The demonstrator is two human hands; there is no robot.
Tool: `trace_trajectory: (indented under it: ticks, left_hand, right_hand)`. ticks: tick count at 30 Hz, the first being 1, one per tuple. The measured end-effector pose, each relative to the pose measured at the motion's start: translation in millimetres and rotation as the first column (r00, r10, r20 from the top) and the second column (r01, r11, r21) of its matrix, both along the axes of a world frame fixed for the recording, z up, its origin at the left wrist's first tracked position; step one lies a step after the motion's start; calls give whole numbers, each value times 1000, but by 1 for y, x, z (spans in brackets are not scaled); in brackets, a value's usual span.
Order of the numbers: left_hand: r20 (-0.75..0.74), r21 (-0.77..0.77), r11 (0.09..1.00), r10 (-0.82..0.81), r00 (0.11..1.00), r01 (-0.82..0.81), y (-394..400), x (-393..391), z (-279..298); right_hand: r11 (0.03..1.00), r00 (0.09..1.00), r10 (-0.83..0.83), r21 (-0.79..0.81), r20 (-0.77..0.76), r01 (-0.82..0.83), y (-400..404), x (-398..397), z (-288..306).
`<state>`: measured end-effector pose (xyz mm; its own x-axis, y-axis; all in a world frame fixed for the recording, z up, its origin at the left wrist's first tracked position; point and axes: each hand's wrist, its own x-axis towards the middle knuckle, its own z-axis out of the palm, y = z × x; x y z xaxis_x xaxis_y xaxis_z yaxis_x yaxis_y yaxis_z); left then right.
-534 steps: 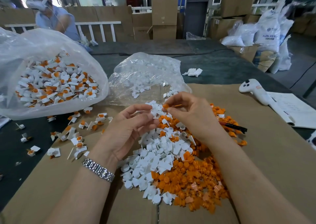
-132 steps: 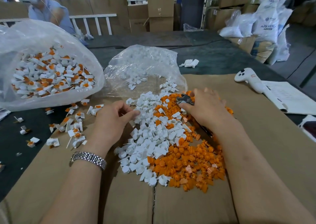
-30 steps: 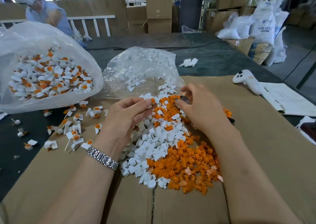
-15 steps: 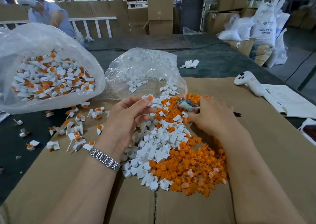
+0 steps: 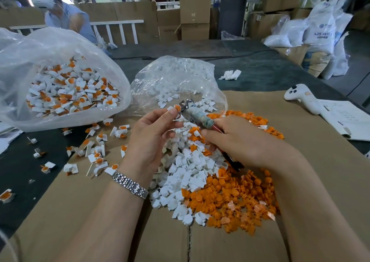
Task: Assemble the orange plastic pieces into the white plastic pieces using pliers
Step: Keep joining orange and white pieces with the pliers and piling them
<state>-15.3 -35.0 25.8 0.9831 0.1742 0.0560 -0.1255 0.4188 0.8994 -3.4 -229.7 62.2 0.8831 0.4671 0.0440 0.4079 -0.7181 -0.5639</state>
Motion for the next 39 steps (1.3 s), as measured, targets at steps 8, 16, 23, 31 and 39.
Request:
trace_trajectory:
  ticks: [8, 16, 23, 31, 39]
  left_hand:
    - [0, 35, 999, 29, 1000, -29, 1, 4, -4]
    - [-34, 67, 997, 36, 999, -34, 2, 3, -4]
    - [-60, 56, 998, 43, 997, -40, 3, 1, -5]
    - [15, 394, 857, 355, 935, -332, 23, 6, -7]
    - [254, 884, 201, 550, 795, -422, 47, 7, -9]
  right_hand:
    - [1000, 1000, 22, -21, -4, -22, 2, -4, 3]
    - [1000, 1000, -3, -29, -10, 3, 16, -8, -6]
    - [999, 998, -40, -26, 50, 41, 16, -4, -10]
    - [993, 984, -99, -52, 151, 108, 6, 2, -18]
    - [857, 876, -425, -210, 229, 470, -13, 24, -31]
